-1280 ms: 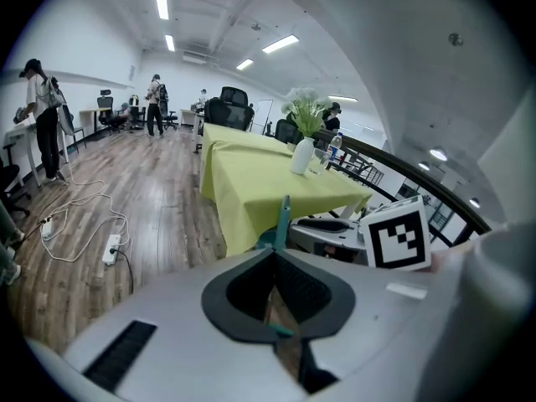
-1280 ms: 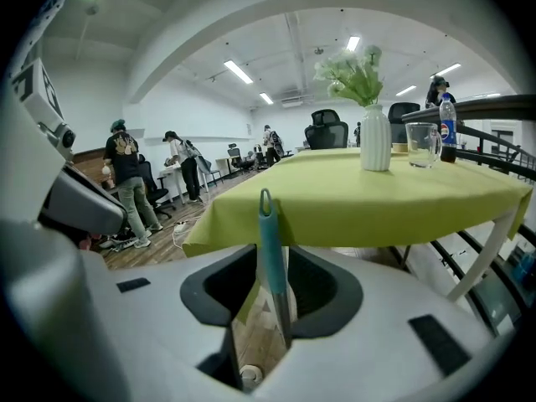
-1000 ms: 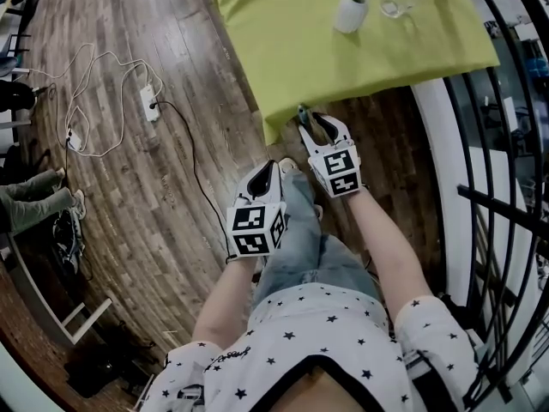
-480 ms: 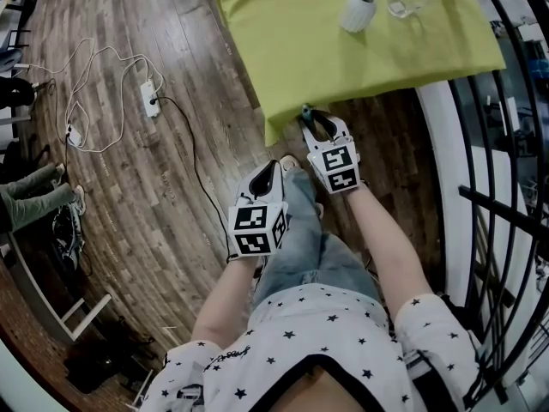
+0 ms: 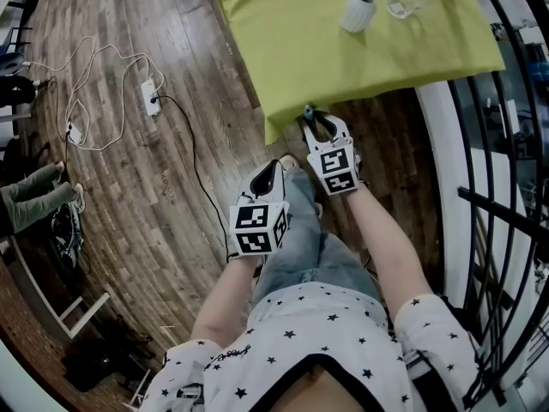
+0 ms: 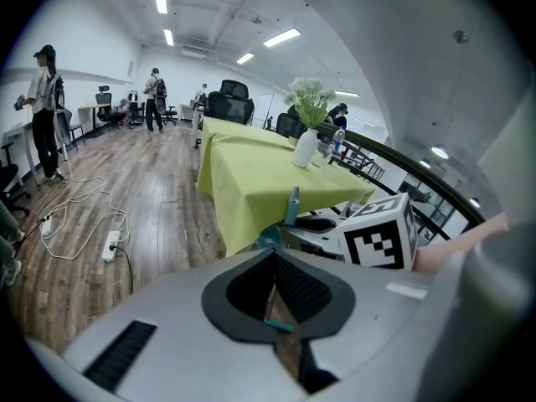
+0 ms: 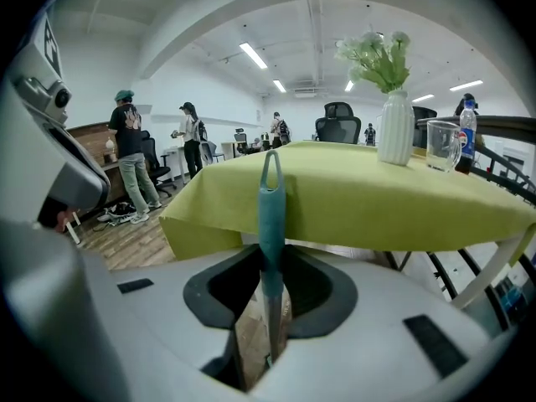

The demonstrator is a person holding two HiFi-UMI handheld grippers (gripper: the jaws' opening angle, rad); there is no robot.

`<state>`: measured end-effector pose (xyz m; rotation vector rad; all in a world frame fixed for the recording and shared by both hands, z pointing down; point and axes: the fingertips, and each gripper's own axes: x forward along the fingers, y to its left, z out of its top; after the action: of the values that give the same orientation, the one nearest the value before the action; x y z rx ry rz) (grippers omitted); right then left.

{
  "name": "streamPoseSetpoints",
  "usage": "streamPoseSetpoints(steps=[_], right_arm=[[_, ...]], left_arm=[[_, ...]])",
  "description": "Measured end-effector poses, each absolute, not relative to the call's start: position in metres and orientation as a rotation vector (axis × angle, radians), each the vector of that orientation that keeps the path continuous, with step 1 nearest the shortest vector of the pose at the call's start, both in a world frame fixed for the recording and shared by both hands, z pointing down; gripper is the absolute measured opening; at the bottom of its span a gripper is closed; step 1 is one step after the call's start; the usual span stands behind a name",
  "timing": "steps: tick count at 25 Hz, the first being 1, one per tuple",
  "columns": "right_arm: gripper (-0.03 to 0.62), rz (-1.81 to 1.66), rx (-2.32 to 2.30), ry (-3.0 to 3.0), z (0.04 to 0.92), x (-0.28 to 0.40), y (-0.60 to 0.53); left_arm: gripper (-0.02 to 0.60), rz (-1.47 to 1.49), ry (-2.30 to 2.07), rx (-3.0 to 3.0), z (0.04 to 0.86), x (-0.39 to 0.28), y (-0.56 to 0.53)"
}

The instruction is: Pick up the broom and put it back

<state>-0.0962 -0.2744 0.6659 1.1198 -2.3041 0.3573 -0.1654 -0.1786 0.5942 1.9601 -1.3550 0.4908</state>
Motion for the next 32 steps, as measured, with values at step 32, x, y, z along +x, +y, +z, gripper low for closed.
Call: streamPoseSetpoints(steps=[32], right_arm=[[0.077, 0.350, 1.399, -2.240, 0.593, 0.016, -0.176]], left_arm=[[0.011, 0.465, -1.330, 2.113, 0.525, -0.099, -0.115]])
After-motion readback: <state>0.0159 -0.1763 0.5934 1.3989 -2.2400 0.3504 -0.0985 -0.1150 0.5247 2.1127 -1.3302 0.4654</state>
